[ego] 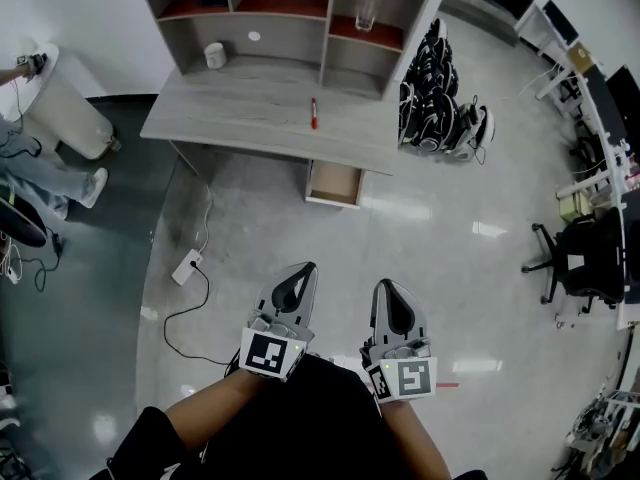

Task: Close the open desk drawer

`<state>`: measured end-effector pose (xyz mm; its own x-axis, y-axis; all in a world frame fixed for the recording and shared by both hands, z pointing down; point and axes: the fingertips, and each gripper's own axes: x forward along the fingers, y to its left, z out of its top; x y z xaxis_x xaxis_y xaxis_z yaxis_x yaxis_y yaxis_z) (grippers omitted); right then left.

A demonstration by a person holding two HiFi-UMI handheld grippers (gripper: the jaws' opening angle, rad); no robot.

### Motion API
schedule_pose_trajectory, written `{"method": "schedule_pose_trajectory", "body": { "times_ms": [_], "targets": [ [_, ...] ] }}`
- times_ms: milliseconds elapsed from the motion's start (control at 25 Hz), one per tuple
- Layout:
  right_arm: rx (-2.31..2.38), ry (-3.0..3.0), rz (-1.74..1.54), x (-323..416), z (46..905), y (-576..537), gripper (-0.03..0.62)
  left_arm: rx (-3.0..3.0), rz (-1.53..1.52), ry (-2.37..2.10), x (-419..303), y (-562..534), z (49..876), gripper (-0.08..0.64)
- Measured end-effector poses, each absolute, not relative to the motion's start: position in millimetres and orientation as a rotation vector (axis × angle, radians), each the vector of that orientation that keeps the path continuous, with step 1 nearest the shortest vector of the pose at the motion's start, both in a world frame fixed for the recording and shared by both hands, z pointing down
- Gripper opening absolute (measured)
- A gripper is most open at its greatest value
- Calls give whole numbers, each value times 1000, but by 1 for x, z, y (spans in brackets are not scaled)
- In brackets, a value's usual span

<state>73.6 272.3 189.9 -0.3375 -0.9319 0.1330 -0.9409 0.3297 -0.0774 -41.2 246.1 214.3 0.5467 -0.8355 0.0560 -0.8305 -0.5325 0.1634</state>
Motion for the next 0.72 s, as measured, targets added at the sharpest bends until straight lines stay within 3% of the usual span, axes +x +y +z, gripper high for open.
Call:
{"method": "schedule_pose_trajectory", "body": {
  "times_ms": [720],
  "targets": [
    [1531, -2383, 250, -1, 246, 128, 18, 2583, 60, -1315, -97, 103, 257, 14]
  ]
}}
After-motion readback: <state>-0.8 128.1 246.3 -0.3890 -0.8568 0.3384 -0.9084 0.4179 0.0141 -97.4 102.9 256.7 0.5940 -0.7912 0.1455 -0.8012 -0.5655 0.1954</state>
